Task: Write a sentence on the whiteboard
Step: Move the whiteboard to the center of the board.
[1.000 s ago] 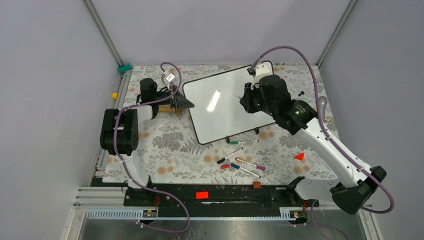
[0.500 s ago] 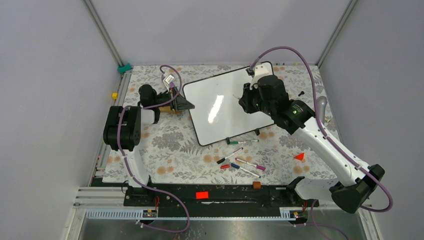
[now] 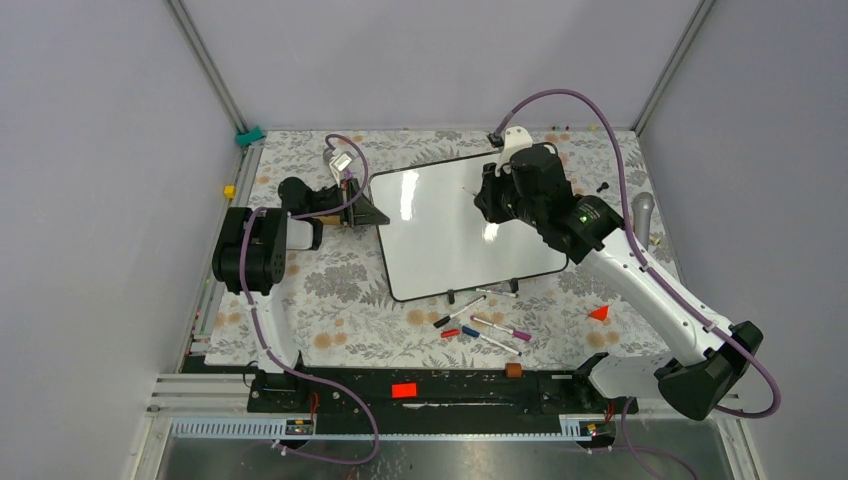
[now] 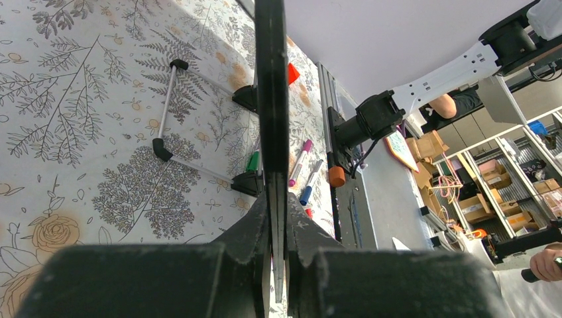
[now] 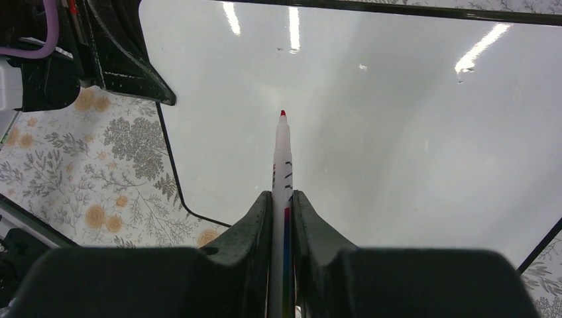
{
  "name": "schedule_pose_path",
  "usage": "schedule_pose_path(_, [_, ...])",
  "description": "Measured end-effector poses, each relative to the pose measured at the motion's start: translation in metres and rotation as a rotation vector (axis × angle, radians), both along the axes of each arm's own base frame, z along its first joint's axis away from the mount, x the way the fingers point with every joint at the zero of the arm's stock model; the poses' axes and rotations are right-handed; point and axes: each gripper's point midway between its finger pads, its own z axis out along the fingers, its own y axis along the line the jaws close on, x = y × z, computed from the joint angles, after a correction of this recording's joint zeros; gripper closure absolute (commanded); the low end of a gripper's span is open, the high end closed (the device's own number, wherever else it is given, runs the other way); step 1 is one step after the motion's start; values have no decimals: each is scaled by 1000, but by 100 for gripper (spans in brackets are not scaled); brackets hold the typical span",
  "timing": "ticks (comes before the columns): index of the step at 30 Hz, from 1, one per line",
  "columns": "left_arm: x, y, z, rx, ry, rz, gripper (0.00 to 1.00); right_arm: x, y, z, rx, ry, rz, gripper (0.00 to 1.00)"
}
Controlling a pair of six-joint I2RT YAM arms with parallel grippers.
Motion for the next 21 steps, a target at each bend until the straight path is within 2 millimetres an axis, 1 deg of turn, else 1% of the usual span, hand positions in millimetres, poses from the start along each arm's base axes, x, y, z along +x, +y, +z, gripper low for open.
schedule_pose_path(12, [0, 0, 1, 0, -1, 0, 100, 0, 0, 2, 1, -5, 0, 100])
schedule_pose_path(13, [-1, 0, 2, -1, -4, 0, 99, 0, 0, 2, 1, -5, 0, 100])
schedule_pose_path(14, [-1, 0, 3, -2, -5, 2, 93, 0, 0, 2, 1, -5, 0, 100])
schedule_pose_path(16, [-2, -1, 6, -2, -8, 1, 74, 0, 0, 2, 1, -5, 0, 100])
schedule_pose_path(18, [-3, -1, 9, -3, -3, 1, 47, 0, 0, 2, 1, -5, 1, 100])
schedule_pose_path(20, [-4, -2, 14, -6, 6, 4, 34, 0, 0, 2, 1, -5, 1, 100])
schedule_pose_path(21, [-5, -2, 17, -6, 9, 2, 24, 0, 0, 2, 1, -5, 1, 100])
